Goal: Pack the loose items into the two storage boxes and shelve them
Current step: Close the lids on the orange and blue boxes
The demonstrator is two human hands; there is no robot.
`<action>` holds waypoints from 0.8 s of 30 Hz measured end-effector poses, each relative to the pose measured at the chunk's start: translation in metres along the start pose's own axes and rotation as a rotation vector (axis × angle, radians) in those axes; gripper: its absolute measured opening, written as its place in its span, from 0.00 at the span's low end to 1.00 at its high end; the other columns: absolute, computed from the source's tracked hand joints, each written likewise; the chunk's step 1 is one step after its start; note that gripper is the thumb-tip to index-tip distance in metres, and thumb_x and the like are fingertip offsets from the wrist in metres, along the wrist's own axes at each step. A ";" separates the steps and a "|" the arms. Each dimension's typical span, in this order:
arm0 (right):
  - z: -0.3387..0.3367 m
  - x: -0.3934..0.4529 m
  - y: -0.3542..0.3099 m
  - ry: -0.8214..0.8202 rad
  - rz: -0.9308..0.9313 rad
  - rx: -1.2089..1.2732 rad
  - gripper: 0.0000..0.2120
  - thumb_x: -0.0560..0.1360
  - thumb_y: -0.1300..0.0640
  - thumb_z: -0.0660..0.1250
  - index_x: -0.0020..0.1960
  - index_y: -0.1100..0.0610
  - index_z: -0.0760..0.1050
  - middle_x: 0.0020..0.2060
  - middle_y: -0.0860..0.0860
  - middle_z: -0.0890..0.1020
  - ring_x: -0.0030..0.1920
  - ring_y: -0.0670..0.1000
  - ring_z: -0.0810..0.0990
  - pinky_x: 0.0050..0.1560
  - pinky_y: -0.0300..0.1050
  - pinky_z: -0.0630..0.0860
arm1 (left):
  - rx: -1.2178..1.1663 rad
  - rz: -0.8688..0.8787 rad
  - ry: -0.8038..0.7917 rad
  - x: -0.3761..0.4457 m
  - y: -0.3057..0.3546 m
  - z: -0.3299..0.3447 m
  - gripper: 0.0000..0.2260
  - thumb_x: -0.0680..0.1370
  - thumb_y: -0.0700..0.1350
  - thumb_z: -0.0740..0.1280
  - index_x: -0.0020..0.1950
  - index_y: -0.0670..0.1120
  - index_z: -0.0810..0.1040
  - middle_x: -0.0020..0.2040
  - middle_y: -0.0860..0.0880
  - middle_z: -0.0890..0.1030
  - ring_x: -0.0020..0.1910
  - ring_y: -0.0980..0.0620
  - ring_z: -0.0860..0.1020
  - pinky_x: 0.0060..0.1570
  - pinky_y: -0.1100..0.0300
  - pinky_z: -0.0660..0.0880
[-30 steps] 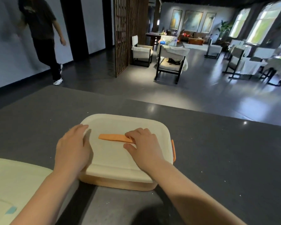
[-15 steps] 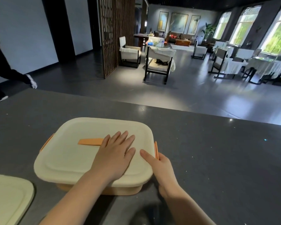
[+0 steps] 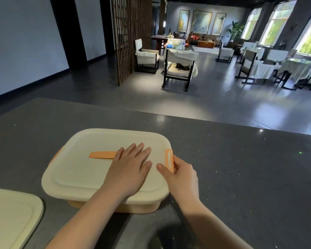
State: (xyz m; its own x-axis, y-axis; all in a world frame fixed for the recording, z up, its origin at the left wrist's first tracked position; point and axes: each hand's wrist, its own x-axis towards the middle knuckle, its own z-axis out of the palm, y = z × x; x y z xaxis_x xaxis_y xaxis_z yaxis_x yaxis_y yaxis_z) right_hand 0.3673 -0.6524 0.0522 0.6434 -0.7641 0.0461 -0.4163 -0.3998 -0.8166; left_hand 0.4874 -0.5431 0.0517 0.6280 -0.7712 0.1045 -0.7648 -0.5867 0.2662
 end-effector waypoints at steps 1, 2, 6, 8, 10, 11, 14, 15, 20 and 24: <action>-0.001 0.000 0.000 -0.026 -0.007 -0.010 0.23 0.72 0.42 0.69 0.64 0.50 0.74 0.47 0.43 0.83 0.47 0.45 0.81 0.49 0.44 0.79 | -0.012 0.004 0.002 0.000 0.001 0.000 0.23 0.80 0.59 0.45 0.76 0.61 0.52 0.78 0.59 0.50 0.77 0.57 0.46 0.74 0.53 0.43; -0.002 0.000 0.000 -0.054 -0.005 0.004 0.24 0.72 0.42 0.69 0.65 0.49 0.73 0.48 0.42 0.82 0.48 0.45 0.81 0.51 0.45 0.79 | -0.037 0.007 0.018 0.000 0.002 -0.001 0.22 0.81 0.58 0.47 0.76 0.60 0.54 0.78 0.58 0.52 0.77 0.57 0.48 0.74 0.54 0.43; -0.004 0.005 0.006 -0.134 0.123 0.248 0.26 0.72 0.49 0.72 0.67 0.50 0.68 0.53 0.42 0.79 0.51 0.44 0.79 0.49 0.39 0.75 | -0.287 -0.148 0.285 -0.006 -0.014 -0.020 0.17 0.79 0.52 0.59 0.69 0.55 0.70 0.73 0.54 0.65 0.73 0.54 0.60 0.73 0.54 0.51; -0.002 0.009 0.010 -0.131 0.172 0.347 0.24 0.72 0.54 0.73 0.65 0.50 0.69 0.48 0.41 0.80 0.49 0.43 0.80 0.49 0.42 0.77 | -0.222 -0.301 0.409 -0.018 -0.045 -0.033 0.18 0.78 0.51 0.61 0.68 0.52 0.71 0.72 0.52 0.68 0.72 0.50 0.63 0.73 0.50 0.56; 0.000 0.008 0.016 -0.087 0.188 0.402 0.22 0.71 0.57 0.73 0.62 0.49 0.71 0.46 0.42 0.82 0.47 0.44 0.82 0.51 0.46 0.78 | -0.112 -0.428 0.459 -0.034 -0.080 -0.044 0.19 0.77 0.50 0.63 0.69 0.50 0.70 0.71 0.48 0.69 0.71 0.46 0.65 0.71 0.47 0.60; -0.001 0.007 0.020 -0.061 0.188 0.408 0.20 0.71 0.57 0.73 0.60 0.48 0.72 0.45 0.41 0.83 0.47 0.44 0.82 0.51 0.46 0.78 | -0.086 -0.474 0.447 -0.043 -0.093 -0.047 0.20 0.77 0.49 0.64 0.69 0.50 0.70 0.71 0.48 0.70 0.70 0.46 0.67 0.69 0.46 0.63; -0.020 0.007 0.037 0.006 0.185 0.442 0.18 0.72 0.59 0.72 0.59 0.47 0.74 0.43 0.44 0.85 0.45 0.46 0.83 0.49 0.48 0.78 | -0.296 -0.531 0.341 -0.064 -0.098 -0.041 0.19 0.78 0.49 0.63 0.68 0.52 0.70 0.67 0.51 0.73 0.61 0.50 0.72 0.58 0.51 0.69; -0.030 0.009 0.044 0.030 0.192 0.462 0.17 0.72 0.59 0.71 0.59 0.49 0.75 0.43 0.45 0.85 0.45 0.48 0.84 0.50 0.50 0.79 | -0.466 -0.527 0.297 -0.069 -0.090 -0.035 0.17 0.79 0.50 0.62 0.68 0.54 0.70 0.65 0.52 0.75 0.58 0.53 0.72 0.54 0.53 0.68; -0.099 0.014 0.084 0.193 0.218 0.362 0.17 0.75 0.60 0.68 0.63 0.53 0.76 0.49 0.49 0.83 0.48 0.51 0.81 0.48 0.47 0.74 | -0.883 -0.529 0.221 -0.067 -0.023 -0.001 0.29 0.77 0.51 0.65 0.76 0.53 0.57 0.63 0.57 0.69 0.58 0.57 0.69 0.55 0.59 0.64; -0.159 0.004 0.115 0.327 0.211 0.088 0.14 0.77 0.58 0.63 0.62 0.50 0.77 0.57 0.54 0.82 0.54 0.55 0.77 0.51 0.48 0.69 | -1.073 -0.502 0.028 -0.056 0.034 0.017 0.27 0.73 0.48 0.71 0.71 0.51 0.66 0.59 0.58 0.75 0.51 0.61 0.76 0.47 0.66 0.69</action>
State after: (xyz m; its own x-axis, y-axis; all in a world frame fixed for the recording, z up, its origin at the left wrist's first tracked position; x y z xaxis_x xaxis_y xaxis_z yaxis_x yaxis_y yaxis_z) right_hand 0.2200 -0.7820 0.0493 0.3056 -0.9513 0.0407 -0.4517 -0.1825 -0.8733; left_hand 0.4240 -0.5239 0.0387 0.8367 -0.4998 -0.2236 0.0717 -0.3048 0.9497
